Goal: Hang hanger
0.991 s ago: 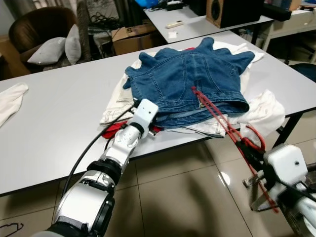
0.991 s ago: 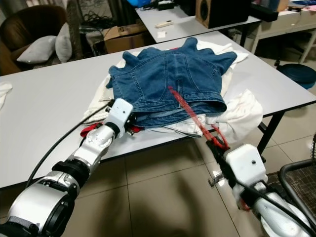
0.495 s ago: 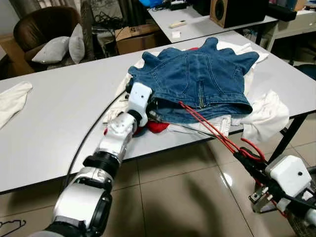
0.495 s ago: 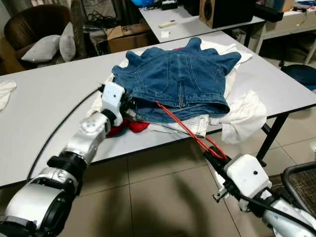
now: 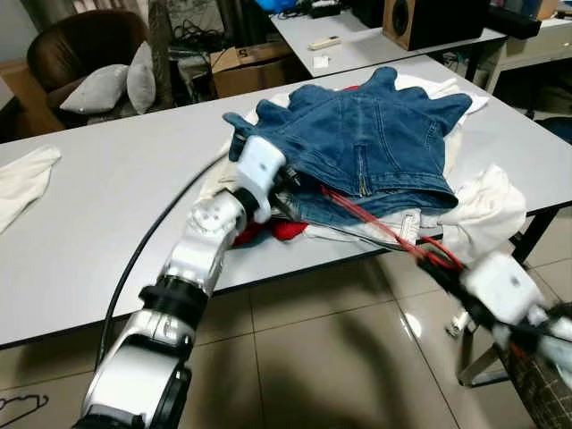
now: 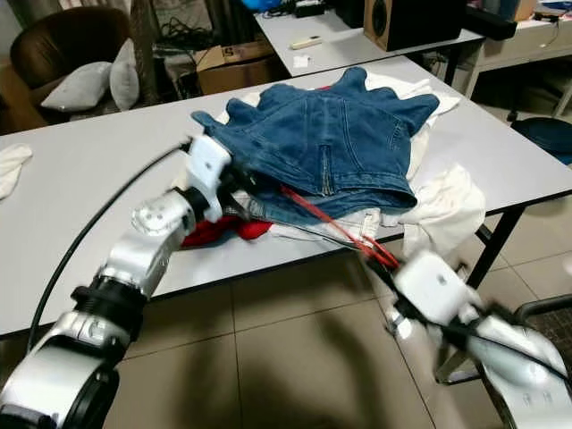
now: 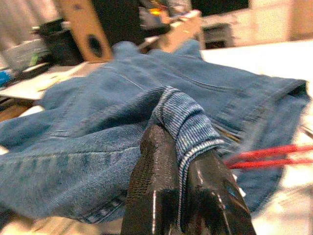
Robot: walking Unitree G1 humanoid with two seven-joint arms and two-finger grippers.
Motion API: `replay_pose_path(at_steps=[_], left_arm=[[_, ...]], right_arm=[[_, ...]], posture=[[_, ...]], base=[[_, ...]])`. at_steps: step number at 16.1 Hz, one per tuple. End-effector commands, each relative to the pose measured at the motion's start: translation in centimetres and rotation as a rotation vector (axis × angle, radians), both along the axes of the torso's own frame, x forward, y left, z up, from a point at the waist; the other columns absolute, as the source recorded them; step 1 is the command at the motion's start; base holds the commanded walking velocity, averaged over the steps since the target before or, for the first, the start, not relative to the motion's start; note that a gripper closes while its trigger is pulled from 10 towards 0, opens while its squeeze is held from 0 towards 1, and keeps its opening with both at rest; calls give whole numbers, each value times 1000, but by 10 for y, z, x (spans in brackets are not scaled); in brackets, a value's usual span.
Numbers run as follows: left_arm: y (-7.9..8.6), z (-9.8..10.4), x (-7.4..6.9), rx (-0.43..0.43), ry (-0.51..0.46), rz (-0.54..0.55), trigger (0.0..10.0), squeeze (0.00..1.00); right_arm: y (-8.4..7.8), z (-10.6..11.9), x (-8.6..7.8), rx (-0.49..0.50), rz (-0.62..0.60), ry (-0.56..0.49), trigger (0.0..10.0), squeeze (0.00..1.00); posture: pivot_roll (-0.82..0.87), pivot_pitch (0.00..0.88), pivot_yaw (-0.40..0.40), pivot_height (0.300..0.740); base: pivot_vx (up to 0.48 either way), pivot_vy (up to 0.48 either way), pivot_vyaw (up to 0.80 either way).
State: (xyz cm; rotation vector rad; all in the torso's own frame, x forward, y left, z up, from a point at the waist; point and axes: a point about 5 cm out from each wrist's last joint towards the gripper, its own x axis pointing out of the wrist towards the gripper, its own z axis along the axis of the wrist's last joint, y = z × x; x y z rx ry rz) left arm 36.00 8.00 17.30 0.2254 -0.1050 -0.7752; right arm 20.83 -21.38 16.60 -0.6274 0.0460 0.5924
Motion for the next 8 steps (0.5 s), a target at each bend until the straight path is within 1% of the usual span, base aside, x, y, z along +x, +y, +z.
replay_pose_path(at_steps=[1, 2, 4, 6, 7, 8], left_arm=[[3, 3, -2, 44, -14, -18, 0, 0], [3, 3, -3, 49, -14, -22, 0, 0], [-1, 2, -9, 65, 1, -58, 0, 0], [-2, 5, -9, 58, -7, -42, 0, 0], [-5, 9, -10, 58, -8, -64, 0, 0], [-8, 11, -11, 62, -7, -86, 0, 0]], right_arm=[[4, 1, 3, -18, 41, -8, 10000, 0], [5, 2, 6, -26, 53, -14, 10000, 0], [9, 7, 18, -63, 79, -57, 10000, 0], [18, 4, 24, -127, 158, -63, 10000, 0], [22, 4, 31, -160, 170, -97, 10000, 0], [25, 7, 38, -169, 170, -130, 10000, 0]], posture=[[-145, 0, 133, 740], [-138, 0, 127, 740], [-130, 0, 123, 740], [-130, 0, 123, 740], [-130, 0, 123, 740], [-130, 0, 123, 740]], base=[[0, 0, 0], [0, 0, 0], [0, 0, 0], [0, 0, 0], [0, 0, 0], [0, 0, 0]])
